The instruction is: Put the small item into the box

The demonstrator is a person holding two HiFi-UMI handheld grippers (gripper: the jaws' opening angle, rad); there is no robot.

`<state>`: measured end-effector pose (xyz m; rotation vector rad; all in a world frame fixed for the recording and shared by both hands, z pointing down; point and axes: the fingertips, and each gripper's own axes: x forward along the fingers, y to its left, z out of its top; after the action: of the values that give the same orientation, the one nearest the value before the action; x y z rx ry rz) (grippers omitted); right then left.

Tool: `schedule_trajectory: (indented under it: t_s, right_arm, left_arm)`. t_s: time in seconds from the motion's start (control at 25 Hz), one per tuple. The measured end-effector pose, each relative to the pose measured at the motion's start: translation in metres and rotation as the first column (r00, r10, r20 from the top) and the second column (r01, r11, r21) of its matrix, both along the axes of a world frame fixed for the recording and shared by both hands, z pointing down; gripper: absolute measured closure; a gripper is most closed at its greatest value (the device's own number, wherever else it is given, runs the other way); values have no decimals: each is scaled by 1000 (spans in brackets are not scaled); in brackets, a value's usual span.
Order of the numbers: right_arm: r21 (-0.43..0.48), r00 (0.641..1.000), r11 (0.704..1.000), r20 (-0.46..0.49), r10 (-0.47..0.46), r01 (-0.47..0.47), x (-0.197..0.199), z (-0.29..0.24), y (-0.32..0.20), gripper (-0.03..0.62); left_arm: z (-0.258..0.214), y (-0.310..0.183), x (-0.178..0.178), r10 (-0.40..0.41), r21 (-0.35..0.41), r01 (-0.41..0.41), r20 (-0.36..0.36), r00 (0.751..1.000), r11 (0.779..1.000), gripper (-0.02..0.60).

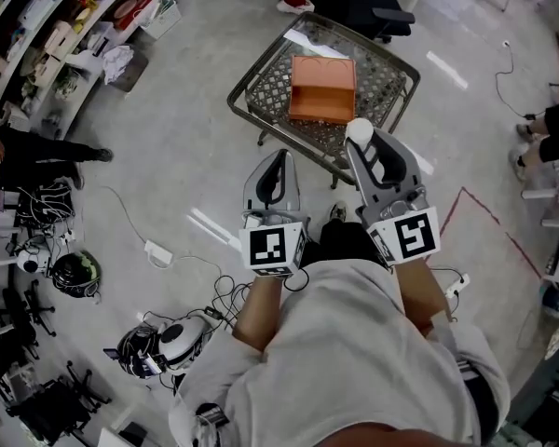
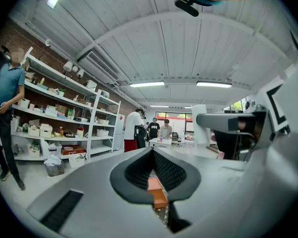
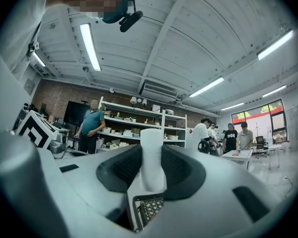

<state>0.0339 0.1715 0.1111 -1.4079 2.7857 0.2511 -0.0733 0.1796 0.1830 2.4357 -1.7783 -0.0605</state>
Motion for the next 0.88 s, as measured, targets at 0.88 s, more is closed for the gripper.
schedule_trajectory:
  t_s: [0.88]
  right_arm:
    - [-103, 999, 995, -44, 7, -11, 72, 42, -136, 474]
  left_arm:
    - [43, -140, 78, 66, -115, -65, 2, 998, 991, 574]
